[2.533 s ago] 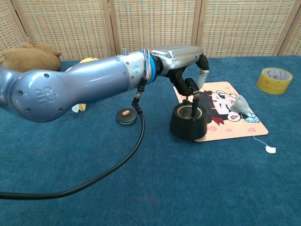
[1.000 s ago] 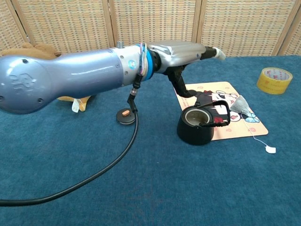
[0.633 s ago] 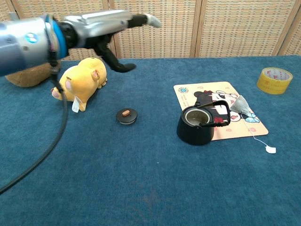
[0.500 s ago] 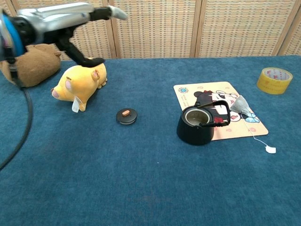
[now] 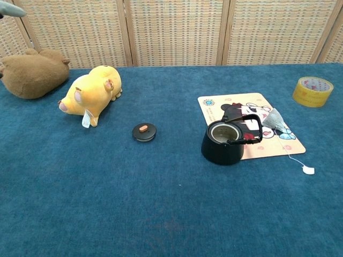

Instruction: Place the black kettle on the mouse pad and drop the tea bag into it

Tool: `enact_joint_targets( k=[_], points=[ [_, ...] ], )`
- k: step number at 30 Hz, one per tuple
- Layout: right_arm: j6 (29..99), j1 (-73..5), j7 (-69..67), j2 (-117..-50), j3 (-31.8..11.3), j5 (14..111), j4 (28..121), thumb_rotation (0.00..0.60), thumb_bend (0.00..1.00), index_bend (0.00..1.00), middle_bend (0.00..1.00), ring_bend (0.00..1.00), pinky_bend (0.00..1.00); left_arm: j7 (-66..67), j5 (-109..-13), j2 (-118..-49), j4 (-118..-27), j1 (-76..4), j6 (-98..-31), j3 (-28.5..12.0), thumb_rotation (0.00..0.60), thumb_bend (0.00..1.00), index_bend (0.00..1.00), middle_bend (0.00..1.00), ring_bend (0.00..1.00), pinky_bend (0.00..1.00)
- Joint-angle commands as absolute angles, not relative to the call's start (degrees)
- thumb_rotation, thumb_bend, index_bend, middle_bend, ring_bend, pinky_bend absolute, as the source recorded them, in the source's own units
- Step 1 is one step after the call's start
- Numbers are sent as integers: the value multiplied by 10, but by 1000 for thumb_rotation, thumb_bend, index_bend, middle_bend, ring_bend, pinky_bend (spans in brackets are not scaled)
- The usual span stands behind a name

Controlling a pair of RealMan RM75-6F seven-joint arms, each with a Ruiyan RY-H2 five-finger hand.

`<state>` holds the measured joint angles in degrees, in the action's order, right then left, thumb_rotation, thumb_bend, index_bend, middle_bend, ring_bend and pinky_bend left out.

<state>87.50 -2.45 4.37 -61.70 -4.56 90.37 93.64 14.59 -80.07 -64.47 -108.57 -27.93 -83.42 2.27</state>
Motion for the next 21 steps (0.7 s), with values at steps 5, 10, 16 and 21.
enact_joint_targets(
  k=[5, 10, 16, 21],
  points=[
    [833, -60, 42, -615, -48, 915, 948, 600, 181, 114, 176, 93, 180, 139, -842, -618, -1095, -206, -881, 67, 600, 393, 0, 0, 0, 0],
    [804, -86, 35, -617, -55, 912, 952, 600, 181, 115, 209, 131, 224, 132, -855, -613, -1095, -183, -893, 66, 600, 393, 0, 0, 0, 0],
    [763, -122, 28, -624, -65, 906, 948, 600, 181, 181, 300, 243, 359, 130, -861, -603, -1097, -173, -884, 58, 600, 393, 0, 0, 0, 0],
    [712, -163, 11, -632, -76, 891, 936, 600, 181, 277, 440, 455, 624, 131, -860, -589, -1105, -174, -877, 38, 600, 393, 0, 0, 0, 0]
  ],
)
